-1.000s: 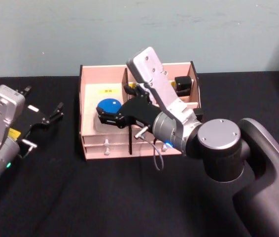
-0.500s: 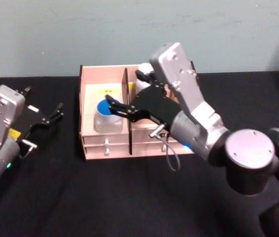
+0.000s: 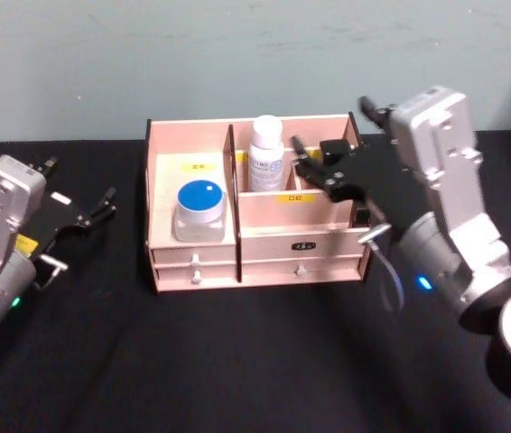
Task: Pick up the facial cleanser and watermelon frost from the table and place them into the tiered storage box.
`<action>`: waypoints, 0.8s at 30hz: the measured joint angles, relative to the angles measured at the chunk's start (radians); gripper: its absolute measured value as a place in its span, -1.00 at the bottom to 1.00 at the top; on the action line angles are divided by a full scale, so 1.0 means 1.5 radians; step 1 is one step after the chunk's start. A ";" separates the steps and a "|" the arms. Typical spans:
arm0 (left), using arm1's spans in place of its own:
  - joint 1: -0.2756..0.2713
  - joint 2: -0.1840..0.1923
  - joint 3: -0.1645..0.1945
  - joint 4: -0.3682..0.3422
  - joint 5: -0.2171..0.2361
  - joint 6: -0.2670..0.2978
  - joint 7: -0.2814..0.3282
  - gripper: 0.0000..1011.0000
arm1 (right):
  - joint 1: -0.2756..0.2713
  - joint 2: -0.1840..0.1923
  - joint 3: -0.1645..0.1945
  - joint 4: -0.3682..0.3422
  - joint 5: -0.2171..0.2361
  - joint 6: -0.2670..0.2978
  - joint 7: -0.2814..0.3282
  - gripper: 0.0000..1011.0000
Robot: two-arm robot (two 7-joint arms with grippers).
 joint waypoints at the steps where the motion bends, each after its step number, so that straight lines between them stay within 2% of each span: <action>1: 0.000 0.000 0.000 0.000 0.000 0.000 0.000 0.98 | -0.009 -0.001 0.013 -0.003 -0.006 -0.012 -0.013 0.98; 6: 0.000 0.000 0.000 0.000 0.000 0.000 0.000 0.98 | -0.024 -0.010 0.048 0.002 -0.023 -0.038 -0.050 0.98; 10: 0.000 0.000 0.000 0.000 0.000 0.000 0.000 0.98 | -0.025 -0.020 0.076 0.034 -0.040 -0.054 -0.079 0.98; 14: 0.000 0.000 0.000 0.000 0.000 0.000 0.000 0.98 | -0.017 -0.029 0.093 0.075 -0.050 -0.057 -0.094 0.98; 24: 0.000 0.000 0.000 0.000 0.000 0.000 0.000 0.98 | -0.003 -0.043 0.110 0.153 -0.070 -0.065 -0.101 0.98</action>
